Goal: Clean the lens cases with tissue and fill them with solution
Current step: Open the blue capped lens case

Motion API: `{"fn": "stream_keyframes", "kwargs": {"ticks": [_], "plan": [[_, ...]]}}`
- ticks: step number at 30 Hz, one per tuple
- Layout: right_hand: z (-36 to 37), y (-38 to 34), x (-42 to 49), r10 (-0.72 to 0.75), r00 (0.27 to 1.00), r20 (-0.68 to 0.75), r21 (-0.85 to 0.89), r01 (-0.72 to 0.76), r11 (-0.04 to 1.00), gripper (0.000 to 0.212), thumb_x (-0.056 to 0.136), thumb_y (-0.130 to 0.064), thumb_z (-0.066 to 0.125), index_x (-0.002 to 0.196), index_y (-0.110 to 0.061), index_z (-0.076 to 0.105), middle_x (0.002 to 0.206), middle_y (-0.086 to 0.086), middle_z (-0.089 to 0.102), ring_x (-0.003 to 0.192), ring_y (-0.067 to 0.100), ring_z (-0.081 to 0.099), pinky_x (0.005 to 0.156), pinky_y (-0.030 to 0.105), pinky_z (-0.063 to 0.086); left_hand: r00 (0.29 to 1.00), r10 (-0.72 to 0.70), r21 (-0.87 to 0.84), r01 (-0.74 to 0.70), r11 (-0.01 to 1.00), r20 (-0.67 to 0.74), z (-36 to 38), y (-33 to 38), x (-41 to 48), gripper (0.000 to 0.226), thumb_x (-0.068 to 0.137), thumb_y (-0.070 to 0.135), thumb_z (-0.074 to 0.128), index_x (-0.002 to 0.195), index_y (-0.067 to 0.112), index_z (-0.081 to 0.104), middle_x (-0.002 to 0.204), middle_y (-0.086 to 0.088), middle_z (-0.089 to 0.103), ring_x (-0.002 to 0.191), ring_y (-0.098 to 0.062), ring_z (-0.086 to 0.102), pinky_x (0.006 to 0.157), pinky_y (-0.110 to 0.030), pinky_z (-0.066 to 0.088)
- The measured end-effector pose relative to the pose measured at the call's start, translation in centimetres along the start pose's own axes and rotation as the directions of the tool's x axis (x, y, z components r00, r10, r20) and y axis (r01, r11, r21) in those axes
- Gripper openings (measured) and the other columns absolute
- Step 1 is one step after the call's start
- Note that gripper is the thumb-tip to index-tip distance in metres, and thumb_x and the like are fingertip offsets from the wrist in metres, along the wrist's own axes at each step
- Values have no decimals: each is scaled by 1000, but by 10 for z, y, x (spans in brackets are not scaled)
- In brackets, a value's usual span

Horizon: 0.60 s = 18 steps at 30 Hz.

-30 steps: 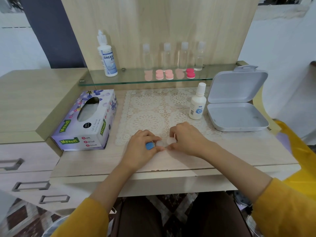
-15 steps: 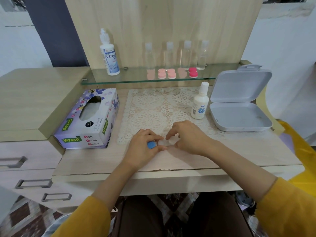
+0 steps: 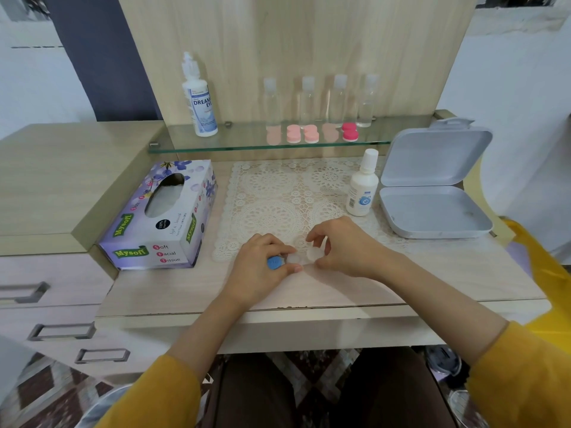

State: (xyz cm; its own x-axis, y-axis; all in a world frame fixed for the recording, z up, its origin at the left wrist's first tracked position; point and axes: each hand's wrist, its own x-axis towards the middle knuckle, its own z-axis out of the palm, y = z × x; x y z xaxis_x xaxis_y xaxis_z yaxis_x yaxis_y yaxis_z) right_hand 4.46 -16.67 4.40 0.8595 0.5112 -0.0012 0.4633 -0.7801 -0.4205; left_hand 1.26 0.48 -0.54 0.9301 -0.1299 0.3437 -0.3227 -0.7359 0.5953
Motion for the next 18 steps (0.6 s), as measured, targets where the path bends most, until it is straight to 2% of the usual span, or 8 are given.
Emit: {"fn": "stream_keyframes", "kwargs": {"ticks": [3,8,13,18], "plan": [[0,0,-1,-3,1000,-11,-21,2,1000,27,76,-17,69,101,-9,68,95,5,66,74,10,50,61,18,42,1000,0,-1,0,1000,2,0,0,0,30,71,33,75,98,19,72,83,17,53,84,-4,45,77,-4,29],[-3,0,-1,-32,999,-22,-42,31,999,27,78,-6,63,104,-13,68,97,1,59,78,8,44,60,15,35,1000,4,1,-4,1000,-6,1,0,1,30,71,32,76,97,18,73,85,14,55,83,-4,45,77,-4,29],[-10,12,-5,61,993,-104,-26,-64,998,32,77,-10,68,109,-14,66,102,1,64,72,5,46,67,19,37,1000,-2,-1,2,1000,-6,1,-1,0,30,71,32,76,97,18,73,84,16,53,85,-5,45,78,-5,28],[-4,23,-18,123,989,-82,-14,-125,992,21,77,-18,67,98,-14,69,89,-6,60,65,1,44,60,20,38,1000,-9,-11,9,1000,-7,1,-1,0,30,72,33,75,99,20,72,83,23,50,85,-3,45,78,-6,29]]}}
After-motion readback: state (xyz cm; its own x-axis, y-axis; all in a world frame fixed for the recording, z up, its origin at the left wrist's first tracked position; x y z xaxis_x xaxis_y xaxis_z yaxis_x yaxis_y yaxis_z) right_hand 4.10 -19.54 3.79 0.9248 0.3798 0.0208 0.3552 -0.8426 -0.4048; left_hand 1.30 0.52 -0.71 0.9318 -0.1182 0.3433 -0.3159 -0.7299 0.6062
